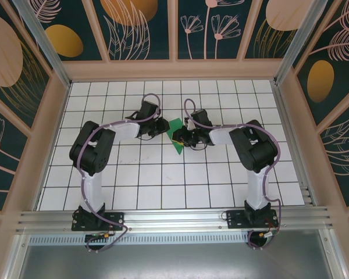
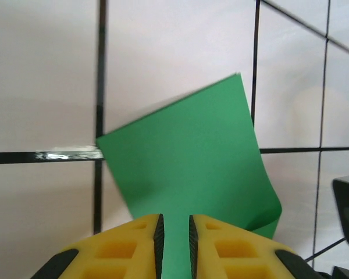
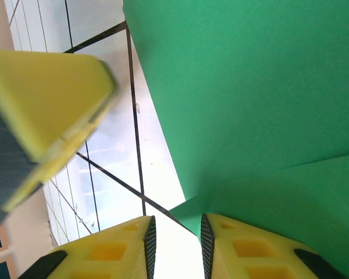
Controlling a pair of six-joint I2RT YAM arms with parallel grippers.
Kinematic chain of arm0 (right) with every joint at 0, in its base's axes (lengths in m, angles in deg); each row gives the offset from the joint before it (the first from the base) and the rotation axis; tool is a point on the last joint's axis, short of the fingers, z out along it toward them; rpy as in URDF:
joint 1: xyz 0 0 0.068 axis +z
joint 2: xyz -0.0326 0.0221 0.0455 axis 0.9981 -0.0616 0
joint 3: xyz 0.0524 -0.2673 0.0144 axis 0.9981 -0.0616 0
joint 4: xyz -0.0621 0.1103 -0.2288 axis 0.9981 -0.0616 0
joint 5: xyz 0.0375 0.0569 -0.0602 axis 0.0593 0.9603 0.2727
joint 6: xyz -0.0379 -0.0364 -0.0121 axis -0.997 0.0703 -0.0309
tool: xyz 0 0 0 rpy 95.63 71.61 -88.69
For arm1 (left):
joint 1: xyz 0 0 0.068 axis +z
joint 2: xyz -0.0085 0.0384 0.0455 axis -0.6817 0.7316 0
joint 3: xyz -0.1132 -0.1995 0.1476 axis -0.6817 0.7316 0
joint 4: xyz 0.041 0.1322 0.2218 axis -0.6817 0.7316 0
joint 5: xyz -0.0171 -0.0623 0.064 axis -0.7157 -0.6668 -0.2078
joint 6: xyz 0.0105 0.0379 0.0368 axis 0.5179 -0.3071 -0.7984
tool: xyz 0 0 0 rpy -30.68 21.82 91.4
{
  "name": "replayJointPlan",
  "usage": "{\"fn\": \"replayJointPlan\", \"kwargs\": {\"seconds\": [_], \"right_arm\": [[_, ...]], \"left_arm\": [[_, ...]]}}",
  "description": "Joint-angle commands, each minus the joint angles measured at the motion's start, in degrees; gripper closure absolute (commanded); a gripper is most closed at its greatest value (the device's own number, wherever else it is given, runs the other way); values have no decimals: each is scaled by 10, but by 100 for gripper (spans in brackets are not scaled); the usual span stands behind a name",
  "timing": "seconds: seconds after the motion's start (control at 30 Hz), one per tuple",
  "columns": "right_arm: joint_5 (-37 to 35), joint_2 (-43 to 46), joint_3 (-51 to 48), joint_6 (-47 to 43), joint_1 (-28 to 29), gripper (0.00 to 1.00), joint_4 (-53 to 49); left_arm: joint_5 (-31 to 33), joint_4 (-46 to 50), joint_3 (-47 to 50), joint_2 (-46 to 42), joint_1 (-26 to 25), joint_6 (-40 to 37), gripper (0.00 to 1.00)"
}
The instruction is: Fold a paper plane with a square sheet of paper (pick it up from the middle)
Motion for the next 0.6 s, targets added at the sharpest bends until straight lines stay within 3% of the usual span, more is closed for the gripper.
{"fn": "replayJointPlan", "kwargs": {"seconds": [0.0,0.4,0.57], "right_arm": [[-38,-20,-7,-8,-3,71,-24],[-43,-17,-12,-9,-8,99,-31],[-47,-19,-10,-12,-9,100,-41]], "left_arm": [[-2,-21,16,-34,9,15,77],[-71,-52,46,-46,-1,15,86],[-94,-63,57,-40,-22,18,97]]}}
